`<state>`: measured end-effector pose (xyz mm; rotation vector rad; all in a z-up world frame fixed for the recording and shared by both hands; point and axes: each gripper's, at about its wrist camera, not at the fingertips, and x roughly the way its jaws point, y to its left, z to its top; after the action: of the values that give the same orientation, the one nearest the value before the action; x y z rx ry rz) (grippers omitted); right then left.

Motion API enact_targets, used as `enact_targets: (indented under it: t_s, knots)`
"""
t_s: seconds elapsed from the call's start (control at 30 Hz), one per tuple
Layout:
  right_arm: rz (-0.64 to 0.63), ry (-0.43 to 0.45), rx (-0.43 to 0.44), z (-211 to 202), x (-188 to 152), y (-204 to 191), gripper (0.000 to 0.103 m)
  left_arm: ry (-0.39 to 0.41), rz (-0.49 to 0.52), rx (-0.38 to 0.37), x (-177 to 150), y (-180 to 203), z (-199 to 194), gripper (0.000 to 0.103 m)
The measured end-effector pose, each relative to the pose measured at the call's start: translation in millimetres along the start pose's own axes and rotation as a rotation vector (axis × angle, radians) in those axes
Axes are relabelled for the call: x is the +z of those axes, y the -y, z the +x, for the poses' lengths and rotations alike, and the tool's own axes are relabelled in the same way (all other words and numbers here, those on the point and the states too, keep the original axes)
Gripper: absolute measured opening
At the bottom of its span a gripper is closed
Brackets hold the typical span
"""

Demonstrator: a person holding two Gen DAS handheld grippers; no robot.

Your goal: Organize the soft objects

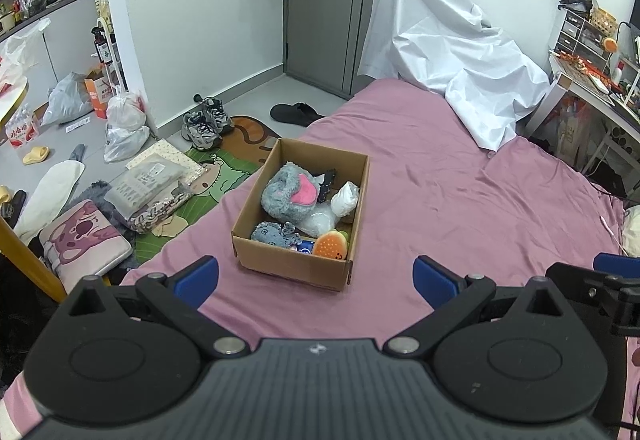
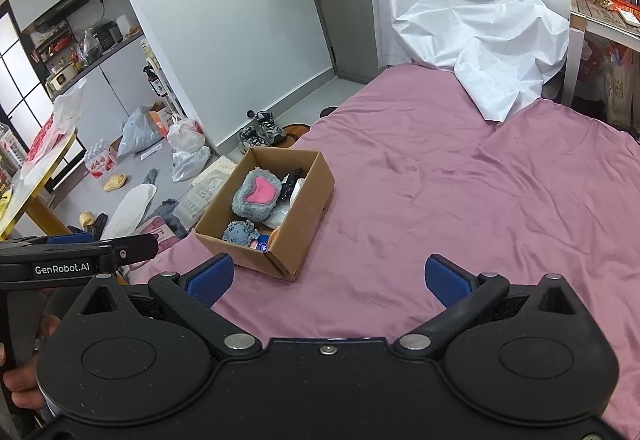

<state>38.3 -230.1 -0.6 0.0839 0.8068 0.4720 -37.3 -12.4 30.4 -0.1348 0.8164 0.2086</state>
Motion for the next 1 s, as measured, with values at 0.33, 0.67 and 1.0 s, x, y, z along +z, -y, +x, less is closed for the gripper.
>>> enact_targets:
  t_s: [0.33, 0.67, 1.0]
  knots:
    - [-0.009, 0.008, 0.0, -3, 2, -4, 0.103, 0.002, -0.006, -0.001, -2, -6, -5, 0.102]
    - [-0.017, 0.015, -0.003, -8, 4, -9, 0.103, 0.008, -0.009, -0.001, -3, -12, -10, 0.102]
    - [-0.016, 0.023, -0.001, -8, 5, -9, 0.103, 0.004, -0.001, 0.002, 0, -14, -12, 0.102]
